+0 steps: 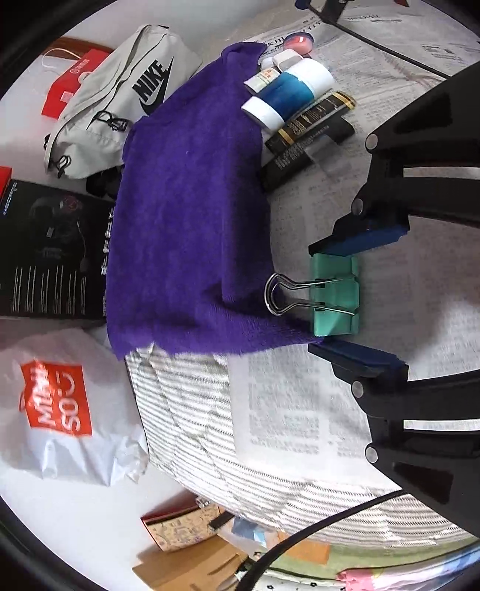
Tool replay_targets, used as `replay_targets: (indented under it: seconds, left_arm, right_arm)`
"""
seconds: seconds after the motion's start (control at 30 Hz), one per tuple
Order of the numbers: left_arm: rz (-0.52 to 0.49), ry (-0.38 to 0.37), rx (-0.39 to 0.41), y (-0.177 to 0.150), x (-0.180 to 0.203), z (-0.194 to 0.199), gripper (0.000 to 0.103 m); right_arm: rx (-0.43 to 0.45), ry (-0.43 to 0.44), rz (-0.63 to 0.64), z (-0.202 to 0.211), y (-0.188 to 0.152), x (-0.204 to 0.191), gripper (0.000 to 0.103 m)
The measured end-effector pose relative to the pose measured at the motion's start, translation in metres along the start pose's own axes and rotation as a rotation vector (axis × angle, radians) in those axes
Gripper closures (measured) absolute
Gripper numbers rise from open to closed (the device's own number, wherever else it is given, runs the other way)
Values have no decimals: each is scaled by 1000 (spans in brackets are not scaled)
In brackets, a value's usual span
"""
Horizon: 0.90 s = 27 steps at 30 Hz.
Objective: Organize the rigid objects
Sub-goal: 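Close the left tool on the green binder clip while the right tool grasps the Vaseline jar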
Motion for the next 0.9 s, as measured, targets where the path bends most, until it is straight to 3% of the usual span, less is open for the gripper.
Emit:
replay_targets:
  seconds: [0.37, 0.57, 0.73, 0.9]
  left_arm:
    - [-20, 56, -13, -3, 1, -3, 59]
    - [-9, 48, -5, -7, 0, 0, 58]
    - [-8, 38, 5, -10, -3, 0, 48]
    - [-20, 49, 5, -6, -2, -4, 37]
  right_arm:
    - [36, 30, -24, -26, 20, -7, 4]
    - [26, 41, 0, -40, 17, -20, 22]
    - [46, 34, 18, -37, 16, -19, 42]
    - [56, 29, 17, -37, 18, -15, 50]
Point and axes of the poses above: each gripper's, at about its wrist camera, not at the fingertips, and z roughly against the way its jaws point, x to its right, y to its top, the point moved 9 cm from there along -z, roughly the way its jaws point, and after that the axes turned 6 degrees about -z, right-handed, at the moved point
